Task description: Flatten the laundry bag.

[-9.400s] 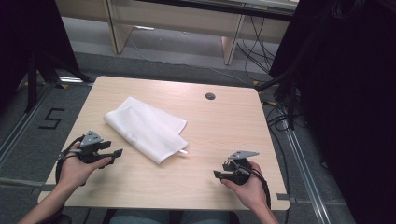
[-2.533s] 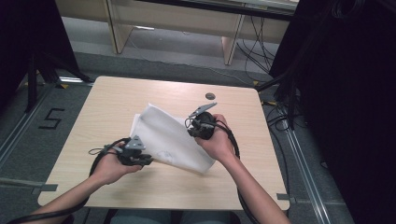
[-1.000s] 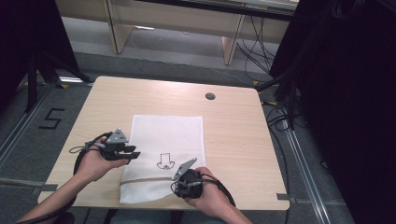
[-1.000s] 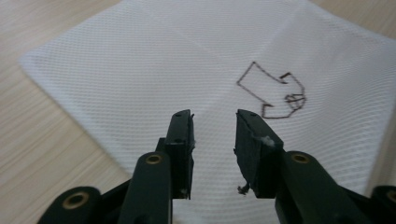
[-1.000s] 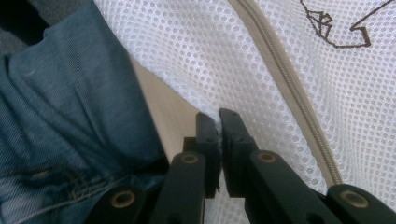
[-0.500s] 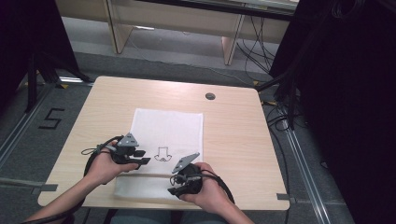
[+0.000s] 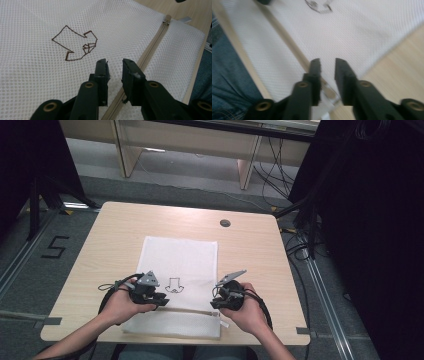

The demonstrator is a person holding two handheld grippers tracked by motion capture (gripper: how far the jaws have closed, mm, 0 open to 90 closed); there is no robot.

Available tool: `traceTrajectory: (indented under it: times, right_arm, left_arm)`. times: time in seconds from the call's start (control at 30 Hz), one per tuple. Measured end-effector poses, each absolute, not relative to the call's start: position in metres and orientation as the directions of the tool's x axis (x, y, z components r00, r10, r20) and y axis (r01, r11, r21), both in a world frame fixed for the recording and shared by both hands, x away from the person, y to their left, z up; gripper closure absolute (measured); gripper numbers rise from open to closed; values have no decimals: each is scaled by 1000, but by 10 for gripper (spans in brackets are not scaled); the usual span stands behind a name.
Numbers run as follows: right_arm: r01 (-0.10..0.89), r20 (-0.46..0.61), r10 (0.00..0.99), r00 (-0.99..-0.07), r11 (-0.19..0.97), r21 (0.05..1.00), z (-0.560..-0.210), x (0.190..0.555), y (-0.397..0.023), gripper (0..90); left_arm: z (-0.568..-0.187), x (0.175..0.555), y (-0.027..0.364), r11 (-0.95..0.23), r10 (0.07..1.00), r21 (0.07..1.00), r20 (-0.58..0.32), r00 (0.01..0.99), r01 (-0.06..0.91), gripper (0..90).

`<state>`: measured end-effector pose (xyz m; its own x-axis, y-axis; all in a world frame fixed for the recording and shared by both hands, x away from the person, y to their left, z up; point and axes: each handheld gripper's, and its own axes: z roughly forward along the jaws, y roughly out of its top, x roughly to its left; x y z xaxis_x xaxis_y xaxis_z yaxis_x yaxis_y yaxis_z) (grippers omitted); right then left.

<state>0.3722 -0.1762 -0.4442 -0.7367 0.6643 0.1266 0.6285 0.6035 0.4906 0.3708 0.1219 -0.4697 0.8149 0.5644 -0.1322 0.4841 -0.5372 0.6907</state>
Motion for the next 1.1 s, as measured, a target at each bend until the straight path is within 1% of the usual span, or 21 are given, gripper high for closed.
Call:
traceTrajectory:
  times: [0.03,0.1,0.17,0.23,0.27,0.3,0.33,0.37,0.4,0.5,0.63,0.7,0.73,0.77,0.9,0.93,0.97,1.0,1.07,1.1]
  right_arm:
    - [629,127,664,-737,604,491,-444,372,-176,860]
    - [656,138,683,-717,593,467,-454,375,-181,900]
    - [662,142,687,-712,591,462,-455,376,-182,900]
    - [668,150,691,-708,585,459,-462,378,-181,900]
    - [668,150,691,-708,585,459,-462,378,-181,900]
    - [669,154,688,-709,587,455,-466,380,-178,900]
    - [675,159,692,-704,584,450,-467,381,-176,900]
    - [676,153,694,-704,588,445,-469,383,-175,900]
    - [677,148,695,-704,594,435,-471,384,-174,900]
    - [681,143,697,-702,600,420,-479,387,-173,900]
    - [693,147,704,-695,599,401,-483,386,-172,900]
    - [679,143,692,-707,608,412,-483,386,-172,900]
    - [676,144,689,-710,612,410,-484,385,-172,900]
    - [678,143,690,-710,613,405,-484,383,-172,900]
    - [685,157,691,-706,610,399,-485,379,-171,900]
    - [681,160,686,-710,611,403,-485,378,-170,900]
    - [658,150,666,-730,628,416,-486,379,-170,900]
    - [675,157,681,-716,616,405,-485,376,-169,900]
    - [666,163,670,-725,620,415,-486,376,-168,900]
    - [679,169,680,-714,612,406,-485,375,-166,900]
  left_arm:
    - [-469,370,121,-546,561,687,-125,818,479,754]
    - [-469,368,118,-564,546,674,-129,828,477,804]
    - [-470,367,116,-574,539,671,-122,833,469,819]
    - [-473,364,110,-623,494,639,-127,860,452,823]
    - [-473,364,110,-623,494,639,-127,860,452,825]
    - [-477,361,104,-588,514,654,-151,844,475,825]
    - [-477,361,100,-614,501,645,-127,856,455,826]
    - [-476,363,101,-673,464,612,-87,881,415,826]
    - [-477,364,100,-681,459,610,-76,885,405,827]
    - [-482,362,100,-676,472,605,-84,878,421,827]
    - [-488,363,102,-706,466,573,-68,882,417,828]
    - [-490,363,101,-698,473,578,-72,878,423,828]
    - [-490,363,102,-712,468,564,-62,881,418,828]
    - [-492,362,102,-693,489,568,-83,868,444,829]
    - [-495,361,104,-669,511,583,-90,855,461,833]
    - [-493,362,107,-700,492,558,-76,867,446,834]
    - [-494,361,107,-687,500,571,-80,862,450,834]
    - [-495,359,106,-658,522,588,-96,848,471,834]
    - [-493,361,111,-703,495,559,-62,867,441,833]
    - [-495,359,110,-676,519,571,-79,851,466,833]
